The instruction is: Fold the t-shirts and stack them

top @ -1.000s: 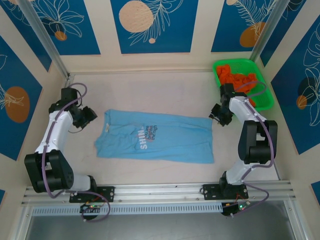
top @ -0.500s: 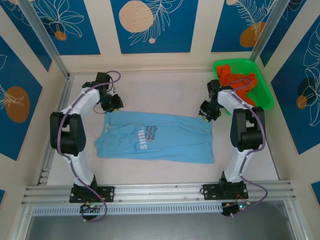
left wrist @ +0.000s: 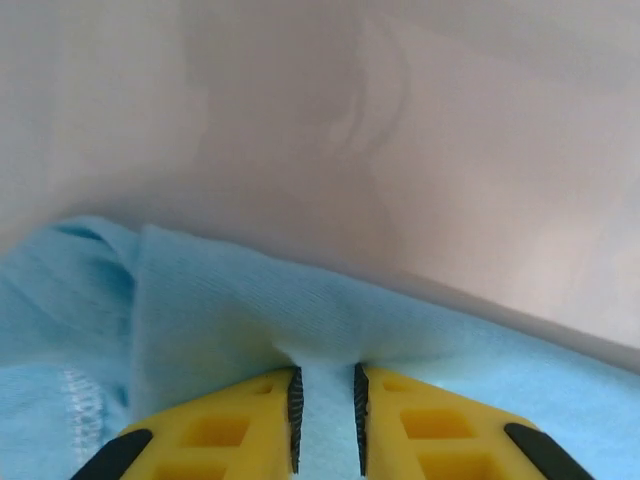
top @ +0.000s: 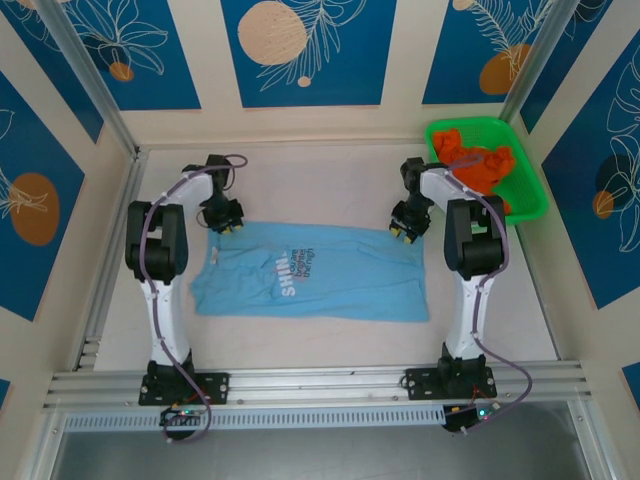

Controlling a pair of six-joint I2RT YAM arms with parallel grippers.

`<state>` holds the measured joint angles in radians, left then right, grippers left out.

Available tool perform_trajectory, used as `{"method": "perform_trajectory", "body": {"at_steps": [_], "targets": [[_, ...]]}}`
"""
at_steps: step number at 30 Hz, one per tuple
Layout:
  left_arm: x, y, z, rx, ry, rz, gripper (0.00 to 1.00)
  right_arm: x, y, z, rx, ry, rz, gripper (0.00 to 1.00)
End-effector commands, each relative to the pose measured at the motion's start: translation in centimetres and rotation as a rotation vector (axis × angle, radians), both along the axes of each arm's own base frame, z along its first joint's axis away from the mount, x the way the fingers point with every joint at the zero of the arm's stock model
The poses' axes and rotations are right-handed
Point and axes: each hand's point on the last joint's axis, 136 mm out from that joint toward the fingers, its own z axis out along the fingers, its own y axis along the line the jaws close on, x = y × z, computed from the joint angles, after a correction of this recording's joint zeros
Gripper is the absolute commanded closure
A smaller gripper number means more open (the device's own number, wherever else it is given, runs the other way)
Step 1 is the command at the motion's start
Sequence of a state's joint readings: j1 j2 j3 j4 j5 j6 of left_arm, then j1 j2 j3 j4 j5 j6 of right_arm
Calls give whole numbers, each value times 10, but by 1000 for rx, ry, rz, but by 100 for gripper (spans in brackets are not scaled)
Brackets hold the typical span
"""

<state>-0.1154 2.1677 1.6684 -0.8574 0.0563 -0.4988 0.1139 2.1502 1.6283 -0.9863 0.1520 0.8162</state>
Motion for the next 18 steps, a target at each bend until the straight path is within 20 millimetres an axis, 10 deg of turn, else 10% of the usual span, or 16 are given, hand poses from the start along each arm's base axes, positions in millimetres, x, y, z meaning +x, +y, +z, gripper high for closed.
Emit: {"method": "perform_trajectory", "body": {"at_steps": [1, 6, 12, 18], "targets": [[9, 35, -9, 79, 19, 103, 77, 15, -5, -12, -39, 18, -23, 66], [33, 43, -4, 55, -13, 124, 77, 58, 8, -2, 3, -39, -22, 55], [66, 35, 42, -8, -124, 119, 54, 101, 54, 69, 57, -291, 126, 33], [42, 14, 89, -99, -230, 144, 48, 70, 172, 128, 343, -470, 362, 34]]}}
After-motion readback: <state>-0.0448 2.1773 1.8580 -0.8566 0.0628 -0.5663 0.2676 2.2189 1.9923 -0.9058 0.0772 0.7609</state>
